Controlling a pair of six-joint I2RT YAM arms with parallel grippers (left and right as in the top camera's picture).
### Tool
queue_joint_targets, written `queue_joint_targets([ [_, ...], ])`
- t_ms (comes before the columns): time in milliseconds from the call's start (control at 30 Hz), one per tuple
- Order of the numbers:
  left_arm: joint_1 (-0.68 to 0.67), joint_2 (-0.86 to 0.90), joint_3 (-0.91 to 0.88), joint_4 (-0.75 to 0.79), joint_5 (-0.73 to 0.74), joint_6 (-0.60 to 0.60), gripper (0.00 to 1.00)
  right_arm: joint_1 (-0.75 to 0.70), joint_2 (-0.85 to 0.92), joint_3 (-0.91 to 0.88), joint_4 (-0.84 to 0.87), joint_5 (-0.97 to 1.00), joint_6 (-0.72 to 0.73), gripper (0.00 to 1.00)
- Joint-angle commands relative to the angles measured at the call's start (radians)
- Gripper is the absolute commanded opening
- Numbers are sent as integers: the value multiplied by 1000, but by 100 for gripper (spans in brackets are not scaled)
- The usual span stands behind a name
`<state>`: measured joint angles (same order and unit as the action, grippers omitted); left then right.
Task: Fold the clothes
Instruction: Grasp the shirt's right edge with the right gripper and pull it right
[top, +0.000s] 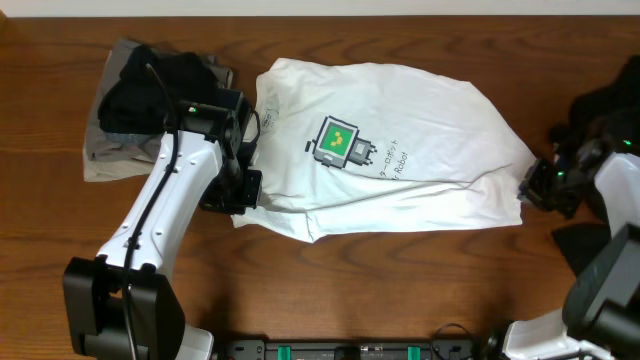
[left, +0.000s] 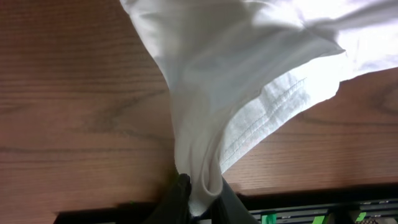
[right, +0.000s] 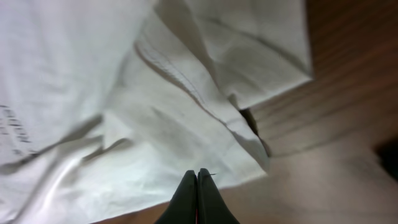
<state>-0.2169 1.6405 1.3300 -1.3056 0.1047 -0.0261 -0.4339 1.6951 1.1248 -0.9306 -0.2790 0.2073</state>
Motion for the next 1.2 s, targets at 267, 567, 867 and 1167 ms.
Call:
queue_joint_targets([
  [267,5,4,8,23,-1,-2,25,55,-15,-31,56,5,-2,33],
  [567,5,4,8,21,-1,-2,28,58,-6,-126,-8,106,43,49],
  [867,5,4,8,35,-1,-2,32,57,-6,-225,168,156,94,43],
  [1167,5,4,8,40,-1,-2,33,29,-13,-215,142,194,95,1],
])
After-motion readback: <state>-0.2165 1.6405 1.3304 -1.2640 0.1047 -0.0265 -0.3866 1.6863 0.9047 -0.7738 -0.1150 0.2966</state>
